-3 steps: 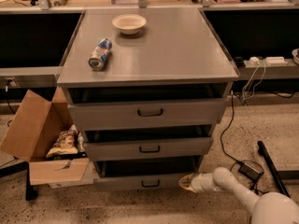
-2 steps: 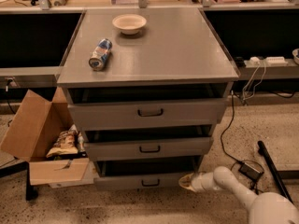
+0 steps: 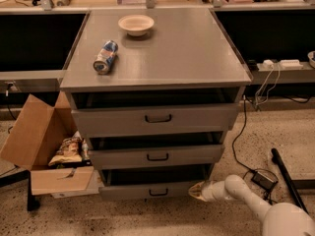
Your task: Close bottom drawer
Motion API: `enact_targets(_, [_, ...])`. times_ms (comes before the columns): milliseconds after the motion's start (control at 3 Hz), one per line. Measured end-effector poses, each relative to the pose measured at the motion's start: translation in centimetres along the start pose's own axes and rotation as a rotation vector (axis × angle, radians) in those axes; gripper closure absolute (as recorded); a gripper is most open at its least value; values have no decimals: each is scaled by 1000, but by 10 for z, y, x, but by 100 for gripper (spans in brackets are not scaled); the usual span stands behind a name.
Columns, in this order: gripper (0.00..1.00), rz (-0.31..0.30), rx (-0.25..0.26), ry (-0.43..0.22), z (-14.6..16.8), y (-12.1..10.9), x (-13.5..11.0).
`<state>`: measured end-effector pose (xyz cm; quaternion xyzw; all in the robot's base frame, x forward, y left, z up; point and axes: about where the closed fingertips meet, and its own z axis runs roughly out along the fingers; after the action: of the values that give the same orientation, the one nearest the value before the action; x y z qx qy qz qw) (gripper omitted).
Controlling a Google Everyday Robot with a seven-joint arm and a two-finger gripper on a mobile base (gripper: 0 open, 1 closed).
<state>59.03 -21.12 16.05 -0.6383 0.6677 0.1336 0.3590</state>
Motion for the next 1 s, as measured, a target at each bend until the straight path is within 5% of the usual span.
enact_targets(667, [0,0,-1,-1,1,0,0])
enact_targets(1000, [0,0,-1,-1,1,0,0])
